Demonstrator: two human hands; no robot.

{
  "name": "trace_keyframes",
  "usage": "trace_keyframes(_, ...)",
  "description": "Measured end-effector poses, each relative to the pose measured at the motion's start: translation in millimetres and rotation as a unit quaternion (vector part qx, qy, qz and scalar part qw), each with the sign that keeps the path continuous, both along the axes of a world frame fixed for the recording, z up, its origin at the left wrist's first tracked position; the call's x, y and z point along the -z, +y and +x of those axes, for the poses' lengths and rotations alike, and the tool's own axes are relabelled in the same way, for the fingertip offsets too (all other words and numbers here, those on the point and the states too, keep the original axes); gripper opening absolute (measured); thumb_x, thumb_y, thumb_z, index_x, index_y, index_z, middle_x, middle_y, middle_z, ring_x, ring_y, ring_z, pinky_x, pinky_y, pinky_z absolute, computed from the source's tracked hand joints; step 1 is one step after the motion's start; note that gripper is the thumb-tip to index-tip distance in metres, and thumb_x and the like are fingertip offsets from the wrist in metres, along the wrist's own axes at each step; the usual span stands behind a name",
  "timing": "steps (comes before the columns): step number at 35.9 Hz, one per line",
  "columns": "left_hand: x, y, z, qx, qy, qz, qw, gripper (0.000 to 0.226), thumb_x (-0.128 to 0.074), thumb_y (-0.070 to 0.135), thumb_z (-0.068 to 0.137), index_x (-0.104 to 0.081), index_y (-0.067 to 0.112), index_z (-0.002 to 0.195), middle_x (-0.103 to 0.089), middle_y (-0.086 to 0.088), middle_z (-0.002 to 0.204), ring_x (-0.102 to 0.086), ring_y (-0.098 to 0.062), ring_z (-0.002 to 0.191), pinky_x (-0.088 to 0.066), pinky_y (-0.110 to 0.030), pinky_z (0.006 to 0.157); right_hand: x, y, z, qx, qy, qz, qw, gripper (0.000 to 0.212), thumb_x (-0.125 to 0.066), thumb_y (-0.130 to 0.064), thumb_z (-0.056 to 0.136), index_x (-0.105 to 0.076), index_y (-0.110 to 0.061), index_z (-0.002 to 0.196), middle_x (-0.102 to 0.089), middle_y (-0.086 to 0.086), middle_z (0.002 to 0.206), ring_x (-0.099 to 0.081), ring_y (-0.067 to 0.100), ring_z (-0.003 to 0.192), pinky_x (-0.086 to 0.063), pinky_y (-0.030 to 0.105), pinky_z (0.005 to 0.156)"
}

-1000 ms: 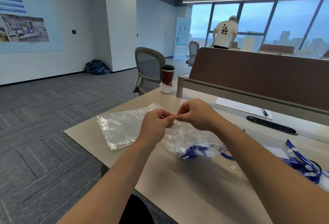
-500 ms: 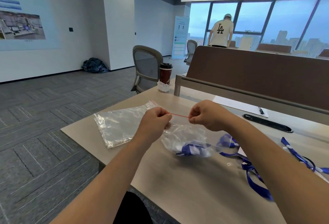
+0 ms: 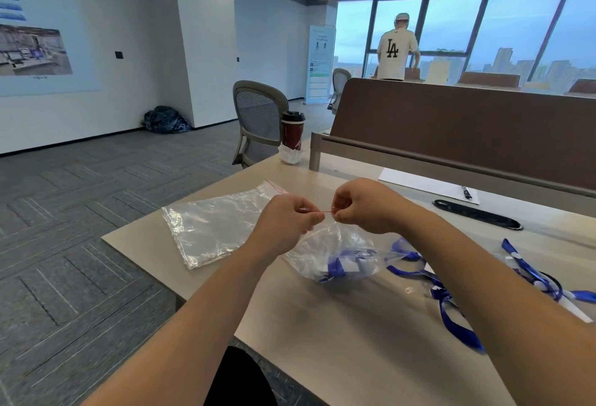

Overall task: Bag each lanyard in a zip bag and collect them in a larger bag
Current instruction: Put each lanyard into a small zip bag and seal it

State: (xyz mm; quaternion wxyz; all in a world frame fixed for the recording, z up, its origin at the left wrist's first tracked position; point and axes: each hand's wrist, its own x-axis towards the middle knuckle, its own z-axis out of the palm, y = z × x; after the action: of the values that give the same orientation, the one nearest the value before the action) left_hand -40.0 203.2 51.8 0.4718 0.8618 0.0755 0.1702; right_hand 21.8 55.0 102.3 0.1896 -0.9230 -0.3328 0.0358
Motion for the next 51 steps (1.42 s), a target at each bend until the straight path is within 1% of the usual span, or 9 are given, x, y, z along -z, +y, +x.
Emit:
trace_keyframes(7,4,-1,2,-0.002,-0.001,0.014,1.000,0.013,-0.069,0.026,0.091,-0.073,0.016,0.099,-0.071,0.002,0.085,-0.067,-0.012,0.080,-0.057,-0.030,0.083,3,0,2,0.001,0.005,0.017,1.000,0.002,-0.066,-0.019,0.092,-0.066,-0.019,0.090,-0.062,-0.007,0.081,-0.059,0.010,0.075,-0.041,0.013,0.061)
trace_keyframes(15,4,-4,6,-0.004,-0.012,0.071,0.997,0.013,-0.067,0.027,0.093,-0.073,0.018,0.102,-0.065,0.010,0.083,-0.060,-0.002,0.076,-0.044,-0.011,0.068,8,2,3,0.005,0.001,0.018,1.000,0.011,-0.065,-0.021,0.094,-0.071,-0.013,0.098,-0.063,-0.004,0.083,-0.059,0.011,0.074,-0.044,0.015,0.064)
trace_keyframes(24,-2,5,4,-0.030,0.006,0.073,0.997,0.009,-0.065,0.024,0.094,-0.070,0.017,0.096,-0.065,0.006,0.081,-0.060,-0.009,0.078,-0.044,-0.020,0.070,3,-24,9,0.032,0.017,0.012,0.999,0.015,-0.064,-0.021,0.093,-0.072,-0.012,0.103,-0.066,-0.005,0.087,-0.060,0.010,0.079,-0.046,0.019,0.070)
trace_keyframes(29,-3,3,3,-0.023,0.044,0.147,0.988,0.021,-0.068,0.027,0.092,-0.072,0.018,0.110,-0.071,0.002,0.100,-0.062,-0.010,0.088,-0.044,-0.022,0.079,11,-28,8,0.048,0.014,0.003,0.999,0.012,-0.067,-0.017,0.091,-0.073,-0.011,0.100,-0.067,-0.001,0.088,-0.063,0.015,0.082,-0.046,0.021,0.073)
trace_keyframes(32,-10,-4,1,-0.025,0.005,0.223,0.975,0.039,-0.072,0.030,0.089,-0.065,0.021,0.126,-0.063,0.004,0.117,-0.057,-0.010,0.098,-0.045,-0.023,0.086,14,-28,7,0.051,0.007,-0.003,0.999,0.009,-0.067,-0.016,0.091,-0.073,-0.013,0.097,-0.066,-0.002,0.085,-0.060,0.014,0.079,-0.045,0.020,0.069)
trace_keyframes(34,-14,-12,1,-0.006,-0.012,0.259,0.966,0.040,-0.073,0.033,0.088,-0.065,0.021,0.126,-0.061,0.006,0.119,-0.055,-0.010,0.101,-0.046,-0.024,0.089,15,-28,7,0.048,0.006,-0.001,0.999,0.008,-0.068,-0.016,0.091,-0.073,-0.013,0.095,-0.065,-0.004,0.082,-0.059,0.014,0.078,-0.045,0.020,0.068)
trace_keyframes(41,-12,-34,15,0.020,0.040,0.284,0.958,0.021,-0.064,0.029,0.095,-0.073,0.020,0.112,-0.070,0.001,0.105,-0.059,-0.014,0.085,-0.044,-0.024,0.080,17,-23,8,0.044,-0.010,0.023,0.999,0.008,-0.068,-0.019,0.091,-0.073,-0.015,0.096,-0.064,-0.005,0.080,-0.060,0.012,0.076,-0.046,0.020,0.069)
trace_keyframes(46,-6,-35,15,0.015,0.026,0.259,0.965,0.014,-0.062,0.025,0.096,-0.071,0.020,0.107,-0.067,0.003,0.096,-0.059,-0.013,0.083,-0.045,-0.023,0.081,20,-31,8,0.043,-0.013,0.050,0.998,0.013,-0.067,-0.022,0.091,-0.073,-0.013,0.099,-0.064,-0.005,0.082,-0.059,0.010,0.075,-0.046,0.018,0.068)
trace_keyframes(51,-10,-28,13,0.019,-0.005,0.235,0.972,0.007,-0.064,0.019,0.095,-0.068,0.023,0.091,-0.059,0.011,0.083,-0.053,-0.007,0.076,-0.043,-0.019,0.071,19,-53,10,0.048,0.004,0.095,0.994,0.016,-0.069,-0.027,0.090,-0.073,-0.015,0.099,-0.068,-0.006,0.084,-0.063,0.012,0.081,-0.050,0.024,0.075)
